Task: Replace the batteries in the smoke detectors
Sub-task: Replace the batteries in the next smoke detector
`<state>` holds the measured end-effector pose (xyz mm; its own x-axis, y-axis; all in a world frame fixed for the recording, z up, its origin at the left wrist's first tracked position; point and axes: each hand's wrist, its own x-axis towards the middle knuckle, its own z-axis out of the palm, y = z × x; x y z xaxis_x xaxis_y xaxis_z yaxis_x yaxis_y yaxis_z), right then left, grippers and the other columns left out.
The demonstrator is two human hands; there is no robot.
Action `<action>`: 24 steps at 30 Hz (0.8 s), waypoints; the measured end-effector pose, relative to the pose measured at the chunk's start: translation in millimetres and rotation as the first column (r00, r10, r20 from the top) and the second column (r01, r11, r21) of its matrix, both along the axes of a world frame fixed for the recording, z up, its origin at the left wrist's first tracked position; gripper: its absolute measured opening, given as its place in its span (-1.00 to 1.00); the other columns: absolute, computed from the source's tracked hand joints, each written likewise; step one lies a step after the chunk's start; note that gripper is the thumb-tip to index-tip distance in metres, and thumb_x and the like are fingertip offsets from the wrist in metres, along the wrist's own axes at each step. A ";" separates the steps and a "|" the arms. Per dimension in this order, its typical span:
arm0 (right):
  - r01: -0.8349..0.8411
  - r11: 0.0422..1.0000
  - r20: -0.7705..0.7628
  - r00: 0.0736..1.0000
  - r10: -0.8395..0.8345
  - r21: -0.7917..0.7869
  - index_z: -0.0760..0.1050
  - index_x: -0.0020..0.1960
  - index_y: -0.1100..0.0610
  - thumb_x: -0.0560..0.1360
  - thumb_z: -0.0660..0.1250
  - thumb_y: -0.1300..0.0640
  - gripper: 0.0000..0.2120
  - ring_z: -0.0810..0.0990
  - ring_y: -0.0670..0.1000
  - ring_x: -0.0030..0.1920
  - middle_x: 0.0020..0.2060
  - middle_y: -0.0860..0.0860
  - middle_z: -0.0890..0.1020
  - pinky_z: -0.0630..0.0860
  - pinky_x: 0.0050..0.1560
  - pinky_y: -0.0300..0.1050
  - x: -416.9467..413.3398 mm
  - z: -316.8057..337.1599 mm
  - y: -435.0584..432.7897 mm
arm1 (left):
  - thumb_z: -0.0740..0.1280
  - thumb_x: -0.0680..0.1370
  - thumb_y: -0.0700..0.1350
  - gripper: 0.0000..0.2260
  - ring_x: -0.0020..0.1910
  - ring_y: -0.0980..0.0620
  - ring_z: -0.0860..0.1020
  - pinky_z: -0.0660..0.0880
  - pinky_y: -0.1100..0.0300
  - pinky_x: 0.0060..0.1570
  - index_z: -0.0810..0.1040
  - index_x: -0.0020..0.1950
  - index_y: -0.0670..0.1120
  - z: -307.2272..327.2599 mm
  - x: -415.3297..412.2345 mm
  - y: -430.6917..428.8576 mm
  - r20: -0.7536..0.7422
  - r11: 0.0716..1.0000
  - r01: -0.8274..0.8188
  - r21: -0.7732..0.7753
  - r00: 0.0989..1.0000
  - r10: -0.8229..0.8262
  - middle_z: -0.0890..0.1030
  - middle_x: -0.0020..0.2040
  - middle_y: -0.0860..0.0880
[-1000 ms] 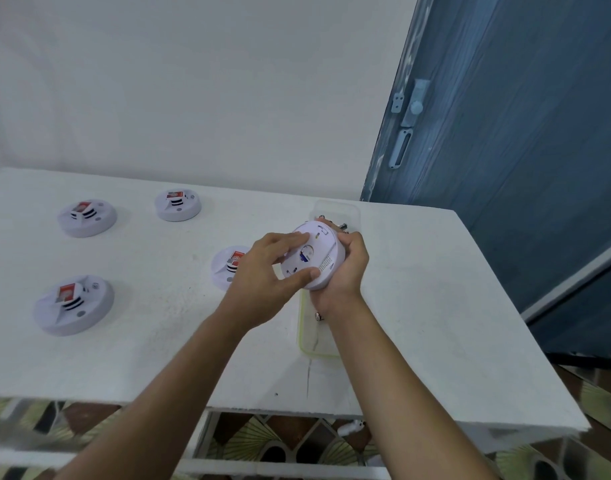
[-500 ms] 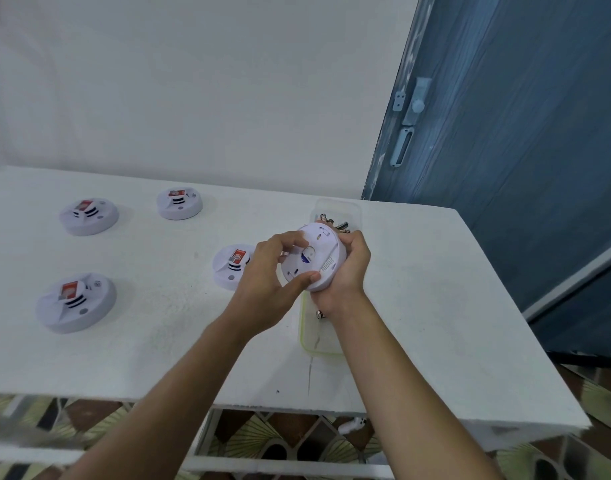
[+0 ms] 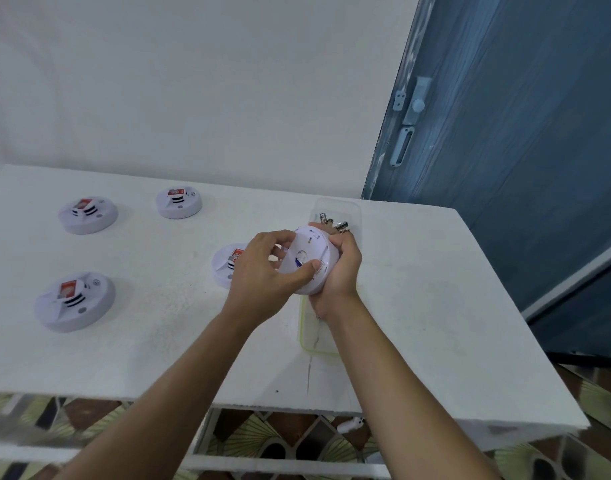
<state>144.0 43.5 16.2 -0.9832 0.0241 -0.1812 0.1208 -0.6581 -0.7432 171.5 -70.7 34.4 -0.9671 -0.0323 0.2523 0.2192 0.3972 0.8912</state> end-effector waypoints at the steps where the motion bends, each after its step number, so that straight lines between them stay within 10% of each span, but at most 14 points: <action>1: -0.010 1.000 -0.006 1.000 0.010 -0.008 0.52 0.13 0.13 0.37 0.19 -0.02 -0.60 0.61 0.25 -0.01 -0.06 0.19 0.63 0.53 0.06 0.16 0.0 0.4 0.4 | 0.48 0.26 0.16 -0.54 -0.01 0.35 0.48 0.44 0.44 -0.15 0.51 0.11 0.13 0.6 -1.1 -1.3 -0.016 1.000 0.003 -0.021 1.000 -0.003 0.53 0.01 0.22; 24: 0.026 0.998 0.025 0.999 -0.028 0.051 0.53 0.06 0.11 0.46 0.18 0.01 -0.72 0.62 0.20 -0.10 -0.13 0.14 0.64 0.54 -0.08 0.02 -2.9 -3.3 1.5 | 0.40 0.24 0.10 -0.54 -0.09 0.26 0.52 0.41 0.43 -0.23 0.49 0.11 0.04 -1.3 -6.8 10.7 0.042 0.997 -0.059 -0.041 0.997 0.061 0.53 -0.04 0.19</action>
